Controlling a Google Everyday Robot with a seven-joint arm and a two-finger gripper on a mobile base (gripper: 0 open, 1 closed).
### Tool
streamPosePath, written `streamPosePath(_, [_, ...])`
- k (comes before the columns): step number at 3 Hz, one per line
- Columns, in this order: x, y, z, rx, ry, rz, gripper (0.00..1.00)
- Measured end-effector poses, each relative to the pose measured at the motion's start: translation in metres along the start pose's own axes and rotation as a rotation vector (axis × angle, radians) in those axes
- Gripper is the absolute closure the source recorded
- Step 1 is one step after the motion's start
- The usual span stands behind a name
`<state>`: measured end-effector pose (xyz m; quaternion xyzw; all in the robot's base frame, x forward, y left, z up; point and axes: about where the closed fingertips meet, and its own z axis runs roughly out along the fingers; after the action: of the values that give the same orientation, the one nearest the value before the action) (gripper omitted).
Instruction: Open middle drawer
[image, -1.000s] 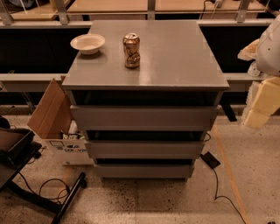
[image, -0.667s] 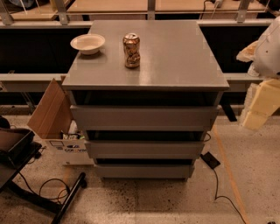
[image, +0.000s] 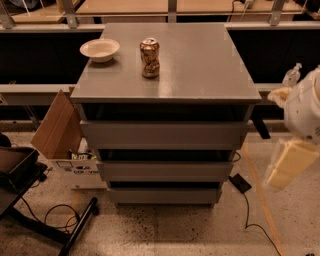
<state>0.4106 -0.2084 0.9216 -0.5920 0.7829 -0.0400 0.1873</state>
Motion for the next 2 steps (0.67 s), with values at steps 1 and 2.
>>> streamPosePath(1, [0.019, 0.031, 0.046, 0.025, 0.004, 0.012, 0.00])
streamPosePath(2, [0.039, 0.061, 0.145, 0.020, 0.063, -0.005, 0.00])
